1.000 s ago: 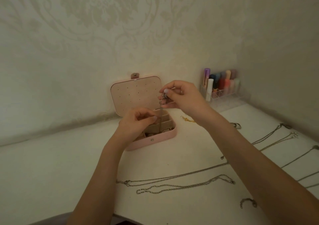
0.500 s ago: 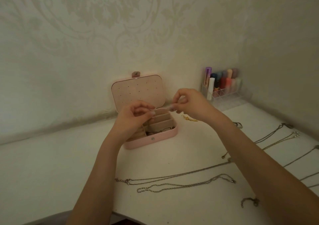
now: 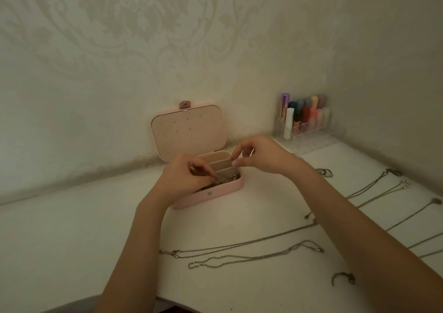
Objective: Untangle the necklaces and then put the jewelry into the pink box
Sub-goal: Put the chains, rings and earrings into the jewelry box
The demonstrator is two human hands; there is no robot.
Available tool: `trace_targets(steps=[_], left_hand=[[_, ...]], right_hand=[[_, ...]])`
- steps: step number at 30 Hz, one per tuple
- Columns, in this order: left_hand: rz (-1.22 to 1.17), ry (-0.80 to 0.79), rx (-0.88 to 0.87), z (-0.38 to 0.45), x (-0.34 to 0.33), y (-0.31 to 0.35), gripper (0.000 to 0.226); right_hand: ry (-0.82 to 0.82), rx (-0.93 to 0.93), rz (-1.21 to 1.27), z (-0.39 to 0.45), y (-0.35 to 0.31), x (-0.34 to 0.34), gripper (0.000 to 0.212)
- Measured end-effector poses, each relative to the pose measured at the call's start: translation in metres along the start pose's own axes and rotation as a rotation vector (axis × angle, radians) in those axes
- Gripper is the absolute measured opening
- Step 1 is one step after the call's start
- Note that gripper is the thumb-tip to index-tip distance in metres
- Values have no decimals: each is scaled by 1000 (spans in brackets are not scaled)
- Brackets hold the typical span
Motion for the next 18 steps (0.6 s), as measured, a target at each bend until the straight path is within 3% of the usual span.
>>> trace_targets(steps=[7, 14, 18], left_hand=[[-44, 40, 62, -5, 1, -3, 7], [-142, 162, -23, -27, -3, 1, 7], [-196, 81, -47, -42, -15, 9, 17]], right_hand=[[-24, -37, 10, -34, 11, 30, 9], [-495, -123, -304, -119, 28, 15, 17], [-510, -152, -366, -142, 32, 2, 25]])
Point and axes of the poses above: each hand's wrist, its own z-axis towards the middle knuckle, its own x-axis out of the back of the hand, y = z × x, the point moved 8 cm from there along z, towards the middle knuckle, and after that the axes turned 13 degrees about -z, right-handed, at the moved point
